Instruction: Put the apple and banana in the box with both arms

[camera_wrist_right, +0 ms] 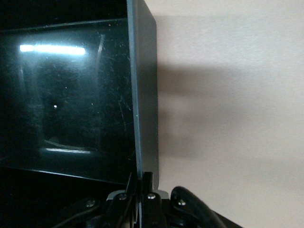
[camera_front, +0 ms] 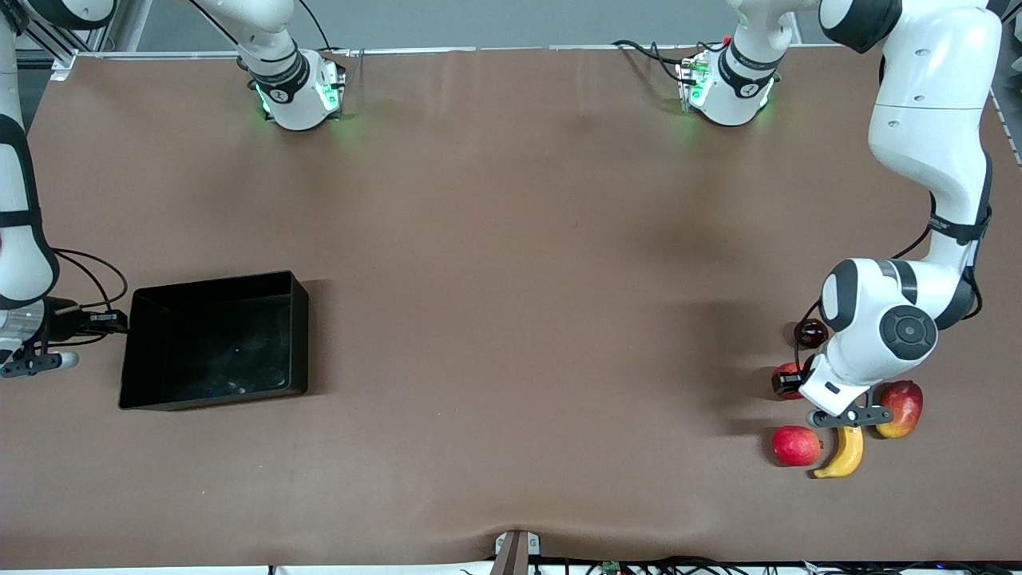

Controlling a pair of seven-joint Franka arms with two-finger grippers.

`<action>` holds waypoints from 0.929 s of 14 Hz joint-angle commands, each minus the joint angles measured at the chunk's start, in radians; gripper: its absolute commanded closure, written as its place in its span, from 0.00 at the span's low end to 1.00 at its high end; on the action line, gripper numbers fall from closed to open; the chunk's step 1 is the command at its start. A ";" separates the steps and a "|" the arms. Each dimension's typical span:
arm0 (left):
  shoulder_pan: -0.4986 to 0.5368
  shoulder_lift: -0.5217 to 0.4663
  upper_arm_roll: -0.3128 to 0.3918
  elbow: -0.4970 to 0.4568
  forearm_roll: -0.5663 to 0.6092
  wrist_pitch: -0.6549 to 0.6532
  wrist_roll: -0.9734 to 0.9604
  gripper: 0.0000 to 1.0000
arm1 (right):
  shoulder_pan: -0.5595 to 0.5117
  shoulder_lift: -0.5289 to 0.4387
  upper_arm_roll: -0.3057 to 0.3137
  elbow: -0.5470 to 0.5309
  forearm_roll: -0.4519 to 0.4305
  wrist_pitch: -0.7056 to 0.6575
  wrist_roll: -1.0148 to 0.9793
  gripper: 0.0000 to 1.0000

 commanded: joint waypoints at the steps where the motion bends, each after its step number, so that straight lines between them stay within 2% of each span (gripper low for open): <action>1: -0.007 -0.070 -0.011 -0.008 0.008 -0.064 -0.004 1.00 | -0.007 -0.043 0.024 0.014 0.057 -0.088 -0.031 1.00; 5: -0.009 -0.143 -0.052 -0.008 0.008 -0.157 -0.055 1.00 | 0.075 -0.061 0.039 0.108 0.061 -0.230 -0.011 1.00; 9: -0.007 -0.238 -0.094 -0.009 0.016 -0.261 -0.058 1.00 | 0.226 -0.127 0.042 0.109 0.086 -0.311 0.304 1.00; 11: -0.007 -0.288 -0.120 -0.011 0.024 -0.300 -0.056 1.00 | 0.310 -0.140 0.045 0.109 0.139 -0.311 0.430 1.00; 13: -0.006 -0.323 -0.143 -0.008 0.016 -0.323 -0.059 1.00 | 0.425 -0.140 0.044 0.114 0.151 -0.299 0.616 1.00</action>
